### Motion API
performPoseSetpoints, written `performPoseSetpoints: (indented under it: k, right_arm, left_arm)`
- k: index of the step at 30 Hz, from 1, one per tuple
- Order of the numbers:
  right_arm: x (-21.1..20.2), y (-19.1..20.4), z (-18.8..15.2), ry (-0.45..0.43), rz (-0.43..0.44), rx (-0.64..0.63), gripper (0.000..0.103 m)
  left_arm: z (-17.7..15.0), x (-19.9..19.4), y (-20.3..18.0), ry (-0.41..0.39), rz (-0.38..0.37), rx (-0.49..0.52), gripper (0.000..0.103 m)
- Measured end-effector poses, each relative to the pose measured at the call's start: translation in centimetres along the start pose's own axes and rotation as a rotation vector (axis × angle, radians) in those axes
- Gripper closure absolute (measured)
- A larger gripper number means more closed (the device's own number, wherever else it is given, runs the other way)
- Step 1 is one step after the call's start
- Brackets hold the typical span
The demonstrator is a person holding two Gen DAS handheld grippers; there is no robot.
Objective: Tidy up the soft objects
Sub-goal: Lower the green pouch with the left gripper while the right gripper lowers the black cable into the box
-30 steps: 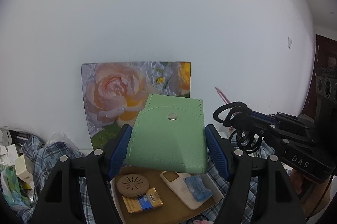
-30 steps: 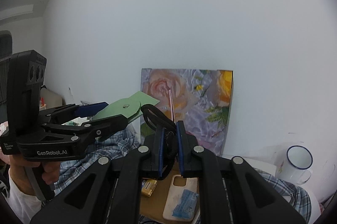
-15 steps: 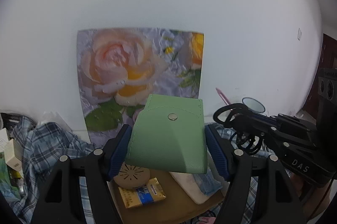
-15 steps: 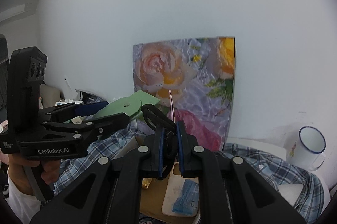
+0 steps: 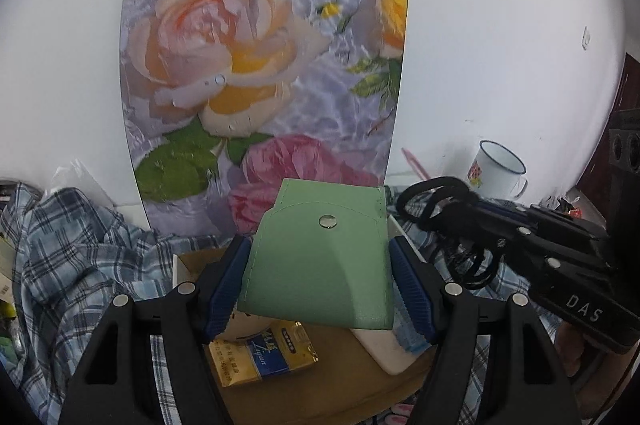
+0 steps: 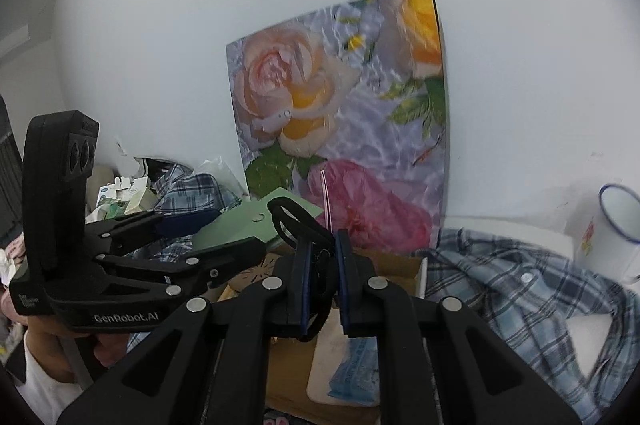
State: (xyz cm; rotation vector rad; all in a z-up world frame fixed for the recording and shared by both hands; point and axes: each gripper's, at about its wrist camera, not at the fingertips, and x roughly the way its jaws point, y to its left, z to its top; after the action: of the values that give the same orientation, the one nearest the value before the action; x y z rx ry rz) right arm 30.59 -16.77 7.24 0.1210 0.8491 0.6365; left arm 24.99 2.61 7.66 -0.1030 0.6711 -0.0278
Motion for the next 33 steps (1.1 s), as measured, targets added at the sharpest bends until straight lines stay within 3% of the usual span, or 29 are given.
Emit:
performPoseSetpoints:
  k: [21,33]
  right_arm:
    - [4.5,-0.7,-2.6,0.128,0.037,0.056,0.093]
    - [5.8,-1.4,-3.5,0.170,0.012,0.079,0.093]
  left_arm:
    - [-1.6,3.6,0.7,0.075,0.040,-0.010,0.030]
    - [-2.6,5.8,1.2,0.144,0.058,-0.019,0.030]
